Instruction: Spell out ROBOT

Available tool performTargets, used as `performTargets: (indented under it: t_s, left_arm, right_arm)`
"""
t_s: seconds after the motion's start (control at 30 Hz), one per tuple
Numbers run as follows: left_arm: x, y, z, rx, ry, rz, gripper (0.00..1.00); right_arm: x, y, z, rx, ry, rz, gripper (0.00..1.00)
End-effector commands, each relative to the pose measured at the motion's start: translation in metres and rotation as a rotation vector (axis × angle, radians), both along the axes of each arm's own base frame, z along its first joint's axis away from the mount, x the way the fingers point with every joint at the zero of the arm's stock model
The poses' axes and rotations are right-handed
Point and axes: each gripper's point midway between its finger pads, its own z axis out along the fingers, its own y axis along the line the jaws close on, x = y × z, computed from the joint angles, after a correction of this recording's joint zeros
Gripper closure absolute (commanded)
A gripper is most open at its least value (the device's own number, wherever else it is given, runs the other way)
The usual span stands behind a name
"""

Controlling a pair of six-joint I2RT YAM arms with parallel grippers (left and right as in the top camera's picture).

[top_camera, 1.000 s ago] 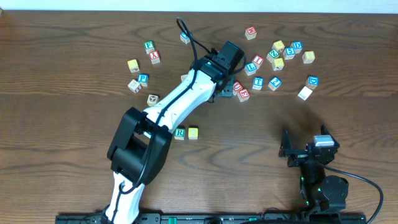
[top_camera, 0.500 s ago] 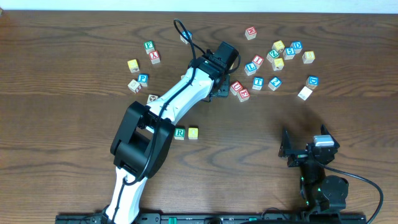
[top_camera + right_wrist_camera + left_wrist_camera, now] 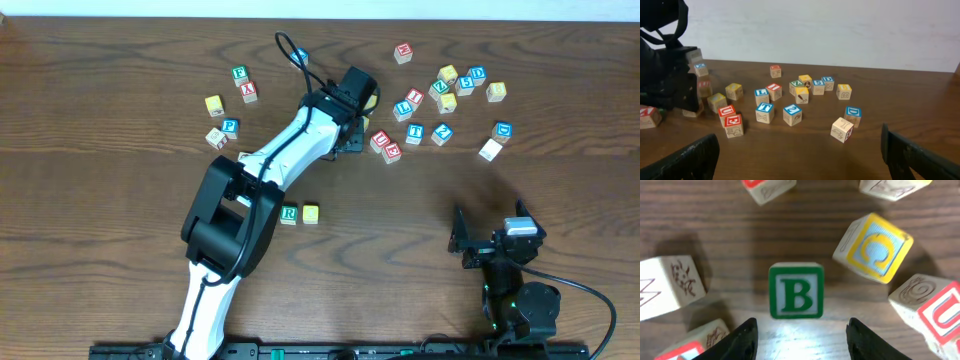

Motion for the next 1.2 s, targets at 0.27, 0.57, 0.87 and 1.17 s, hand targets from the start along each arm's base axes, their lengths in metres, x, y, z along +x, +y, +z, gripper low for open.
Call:
performTargets:
  t_s: [0.27,0.57,0.87,1.17]
  left_arm:
    - [0.018,-0.004,-0.004,-0.003,-0.054,0.0,0.44]
    - [0.026,0.004,-0.003,-0.009,-0.064,0.022,0.44]
    - [0.028,0.01,-0.006,-0.005,-0.058,0.033,0.44]
    - [0.024,0.007,-0.022,-0.009,-0.024,0.024,0.44]
  right_arm:
    - [0.0,-0.001,0.0,0.006,0.0,-0.006,0.01]
    - [0.0,-0.001,0.0,0.006,0.0,-0.006,0.01]
    - [0.0,-0.001,0.0,0.006,0.0,-0.006,0.01]
    - [0.0,-0.001,0.0,0.006,0.0,-0.006,0.01]
